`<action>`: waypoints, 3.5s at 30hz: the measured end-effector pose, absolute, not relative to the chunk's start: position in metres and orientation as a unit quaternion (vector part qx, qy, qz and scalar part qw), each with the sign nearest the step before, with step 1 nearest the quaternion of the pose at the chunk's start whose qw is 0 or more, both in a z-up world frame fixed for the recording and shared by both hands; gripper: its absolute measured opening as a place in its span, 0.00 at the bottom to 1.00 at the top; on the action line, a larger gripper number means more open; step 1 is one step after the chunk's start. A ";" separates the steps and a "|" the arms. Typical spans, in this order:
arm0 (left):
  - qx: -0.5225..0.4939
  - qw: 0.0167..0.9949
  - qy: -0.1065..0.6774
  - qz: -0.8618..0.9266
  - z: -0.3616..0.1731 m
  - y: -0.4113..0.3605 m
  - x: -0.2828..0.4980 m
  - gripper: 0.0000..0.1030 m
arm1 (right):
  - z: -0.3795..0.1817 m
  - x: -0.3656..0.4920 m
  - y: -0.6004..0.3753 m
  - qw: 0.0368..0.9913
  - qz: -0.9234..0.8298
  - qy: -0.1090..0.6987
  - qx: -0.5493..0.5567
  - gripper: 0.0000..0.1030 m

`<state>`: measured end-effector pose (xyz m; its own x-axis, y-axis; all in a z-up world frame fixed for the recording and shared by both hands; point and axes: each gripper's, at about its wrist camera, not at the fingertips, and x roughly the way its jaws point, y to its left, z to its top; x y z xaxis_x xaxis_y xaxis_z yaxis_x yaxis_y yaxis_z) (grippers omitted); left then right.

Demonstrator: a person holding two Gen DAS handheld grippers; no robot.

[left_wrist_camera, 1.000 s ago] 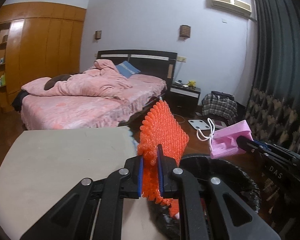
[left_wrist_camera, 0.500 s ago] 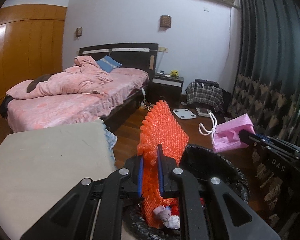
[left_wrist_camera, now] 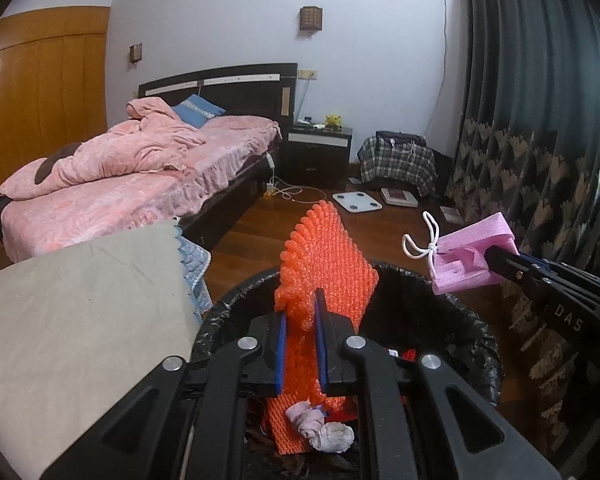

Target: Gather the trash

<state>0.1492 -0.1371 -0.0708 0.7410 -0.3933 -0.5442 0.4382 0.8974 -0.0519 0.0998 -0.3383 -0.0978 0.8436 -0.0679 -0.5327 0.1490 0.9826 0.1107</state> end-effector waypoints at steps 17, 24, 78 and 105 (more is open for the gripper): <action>0.034 0.919 0.322 -0.223 -0.096 -0.136 0.168 0.52 | -0.134 0.123 -0.344 0.941 -0.071 0.323 0.076 0.56; 0.023 0.932 0.305 -0.197 -0.082 -0.115 0.165 0.77 | -0.121 0.117 -0.336 0.947 -0.066 0.309 0.063 0.91; 0.020 0.964 0.233 -0.127 -0.006 -0.034 0.078 0.94 | -0.033 0.063 -0.254 0.962 0.026 0.271 0.027 0.95; 0.019 0.964 0.233 -0.125 -0.003 -0.029 0.078 0.94 | -0.033 0.063 -0.252 0.962 0.026 0.271 0.026 0.95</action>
<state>0.0785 -0.0288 -0.0026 0.8603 -0.2313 -0.4542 0.2494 0.9682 -0.0207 0.0629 -0.2522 -0.0326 0.8522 0.0631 -0.5194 -0.0352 0.9974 0.0635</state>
